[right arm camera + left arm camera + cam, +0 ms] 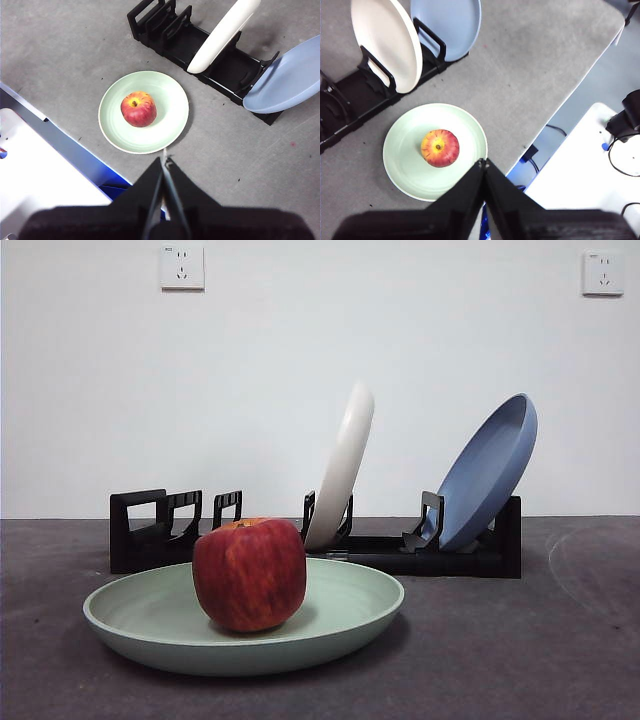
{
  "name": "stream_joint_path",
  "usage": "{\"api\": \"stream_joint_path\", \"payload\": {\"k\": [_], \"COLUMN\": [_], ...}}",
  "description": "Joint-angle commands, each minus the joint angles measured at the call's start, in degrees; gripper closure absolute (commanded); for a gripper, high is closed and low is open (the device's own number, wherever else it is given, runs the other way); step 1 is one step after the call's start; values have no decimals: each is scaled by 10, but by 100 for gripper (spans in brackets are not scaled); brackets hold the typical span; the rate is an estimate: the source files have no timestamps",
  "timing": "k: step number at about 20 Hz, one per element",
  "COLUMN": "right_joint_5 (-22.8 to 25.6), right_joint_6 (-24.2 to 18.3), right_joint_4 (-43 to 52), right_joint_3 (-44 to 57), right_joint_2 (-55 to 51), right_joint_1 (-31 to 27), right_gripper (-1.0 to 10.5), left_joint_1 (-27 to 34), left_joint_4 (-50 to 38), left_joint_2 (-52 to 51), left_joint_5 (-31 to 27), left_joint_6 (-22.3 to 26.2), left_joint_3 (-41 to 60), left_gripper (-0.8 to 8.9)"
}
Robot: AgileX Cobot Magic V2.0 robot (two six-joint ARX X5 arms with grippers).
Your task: Take the green plate from the plate rack,put the plate on the table,take the apple from the table,put the apple in the plate
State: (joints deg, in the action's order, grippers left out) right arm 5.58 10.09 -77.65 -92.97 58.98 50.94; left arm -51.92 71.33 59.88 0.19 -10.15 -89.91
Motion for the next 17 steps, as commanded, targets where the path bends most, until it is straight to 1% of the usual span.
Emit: {"api": "stream_joint_path", "payload": {"k": [1, 4, 6, 7, 9, 10, 11, 13, 14, 15, 17], "right_joint_5": [1, 1, 1, 1, 1, 1, 1, 1, 1, 1, 1], "right_joint_6": [4, 4, 4, 4, 4, 4, 4, 4, 4, 4, 4], "right_joint_4": [-14, -14, -14, -14, -14, -14, -14, -14, -14, -14, -14], "right_joint_3": [3, 3, 3, 3, 3, 3, 3, 3, 3, 3, 3], "right_joint_2": [1, 1, 1, 1, 1, 1, 1, 1, 1, 1, 1], "right_joint_1": [0, 0, 0, 0, 0, 0, 0, 0, 0, 0, 0], "right_gripper": [962, 962, 962, 962, 962, 962, 962, 962, 962, 962, 962], "left_joint_1": [7, 26, 66, 96, 171, 219, 257, 338, 379, 407, 441], "left_joint_4": [-3, -5, -6, -14, -47, -64, -81, -152, -202, -249, -345], "left_joint_2": [3, 2, -11, -18, -33, -42, -50, -77, -100, -124, -184], "left_joint_5": [-4, -2, 2, 10, 49, 64, 62, 57, 58, 59, 60], "left_joint_6": [-1, -1, -2, -16, -79, -96, -98, -93, -90, -88, -86], "left_joint_3": [1, 1, 1, 2, 2, 3, 8, 44, 82, 128, 239], "left_gripper": [817, 817, 817, 817, 817, 817, 817, 817, 817, 817, 817]}}
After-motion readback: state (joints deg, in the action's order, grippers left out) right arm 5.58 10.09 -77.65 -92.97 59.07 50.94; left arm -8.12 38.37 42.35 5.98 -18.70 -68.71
